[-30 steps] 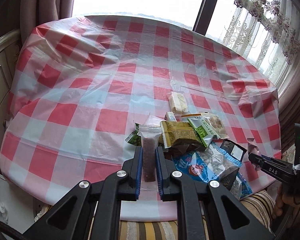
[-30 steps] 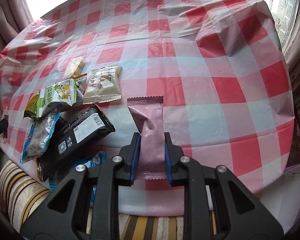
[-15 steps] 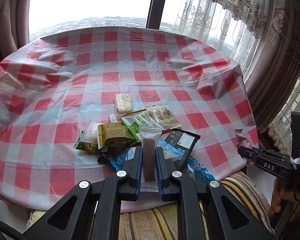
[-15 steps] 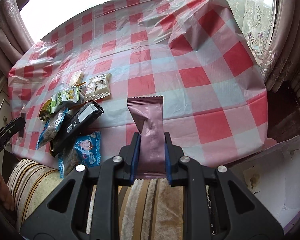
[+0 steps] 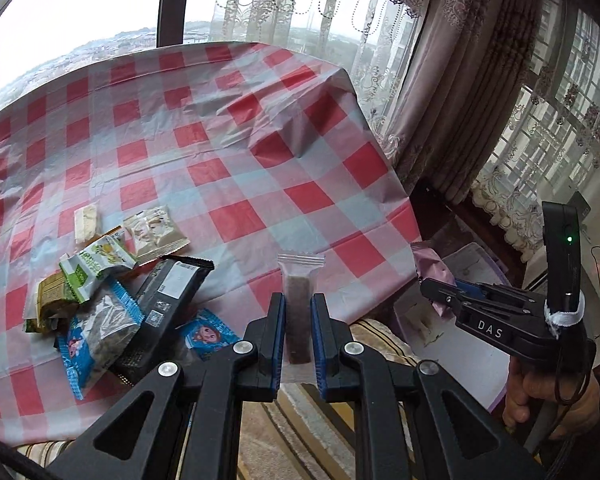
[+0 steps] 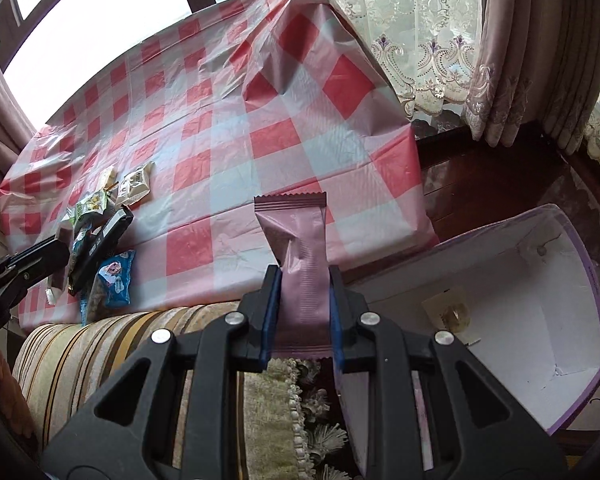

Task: Organize snacks
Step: 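Carry both snacks into the white box and open both tools, then move both open tools back to the snack pile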

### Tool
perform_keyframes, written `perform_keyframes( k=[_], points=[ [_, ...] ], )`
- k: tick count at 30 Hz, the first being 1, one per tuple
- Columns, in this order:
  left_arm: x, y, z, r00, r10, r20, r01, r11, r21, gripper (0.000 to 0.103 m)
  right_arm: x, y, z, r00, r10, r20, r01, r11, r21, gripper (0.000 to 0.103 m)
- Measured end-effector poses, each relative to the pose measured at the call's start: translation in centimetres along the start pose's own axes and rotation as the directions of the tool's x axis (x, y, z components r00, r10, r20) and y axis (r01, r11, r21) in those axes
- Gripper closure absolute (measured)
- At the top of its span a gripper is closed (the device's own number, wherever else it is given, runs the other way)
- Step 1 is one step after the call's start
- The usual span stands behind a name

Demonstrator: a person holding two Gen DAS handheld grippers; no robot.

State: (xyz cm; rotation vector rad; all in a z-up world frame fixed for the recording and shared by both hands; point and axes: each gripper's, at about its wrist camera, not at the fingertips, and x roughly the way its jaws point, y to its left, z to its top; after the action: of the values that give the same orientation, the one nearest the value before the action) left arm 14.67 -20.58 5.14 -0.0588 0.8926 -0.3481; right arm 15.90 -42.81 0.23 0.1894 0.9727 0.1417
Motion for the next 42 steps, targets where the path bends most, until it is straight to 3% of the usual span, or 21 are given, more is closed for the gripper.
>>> perform_keyframes(
  k=[7, 14, 22, 26, 28, 32, 42],
  points=[
    [2.8, -5.3, 0.4, 0.991, -0.112, -0.076, 0.117, 0.992, 0.057, 0.09, -1.2, -5.1, -1.0, 0.999, -0.053, 0.013, 0.052, 0.995, 0.088, 0.077],
    [5.8, -9.6, 0.1, 0.967, -0.189, -0.172, 0.207, 0.974, 0.092, 0.09, -1.8, -9.5, -1.8, 0.995, -0.102, 0.01, 0.098, 0.981, 0.17, 0.077],
    [7.9, -13.2, -0.1, 0.939, -0.245, -0.242, 0.277, 0.955, 0.108, 0.09, -2.3, -12.6, -2.2, 0.991, -0.133, 0.011, 0.127, 0.964, 0.235, 0.076],
    [8.8, -14.1, -0.1, 0.925, -0.261, -0.276, 0.299, 0.948, 0.105, 0.082, -2.5, -13.4, -2.1, 0.988, -0.155, 0.01, 0.148, 0.957, 0.25, 0.075],
    [9.3, -13.9, -0.2, 0.923, -0.253, -0.291, 0.29, 0.953, 0.09, 0.077, -2.5, -13.5, -2.0, 0.987, -0.158, 0.008, 0.15, 0.955, 0.256, 0.073],
    [9.2, -12.7, 0.0, 0.926, -0.248, -0.285, 0.271, 0.961, 0.046, 0.07, -2.8, -13.8, -1.9, 0.987, -0.159, 0.015, 0.149, 0.951, 0.272, 0.054],
    [7.8, -9.6, 0.5, 0.952, -0.204, -0.229, 0.205, 0.979, -0.02, 0.065, -3.7, -14.0, -1.4, 0.985, -0.171, 0.034, 0.154, 0.946, 0.284, 0.047]
  ],
)
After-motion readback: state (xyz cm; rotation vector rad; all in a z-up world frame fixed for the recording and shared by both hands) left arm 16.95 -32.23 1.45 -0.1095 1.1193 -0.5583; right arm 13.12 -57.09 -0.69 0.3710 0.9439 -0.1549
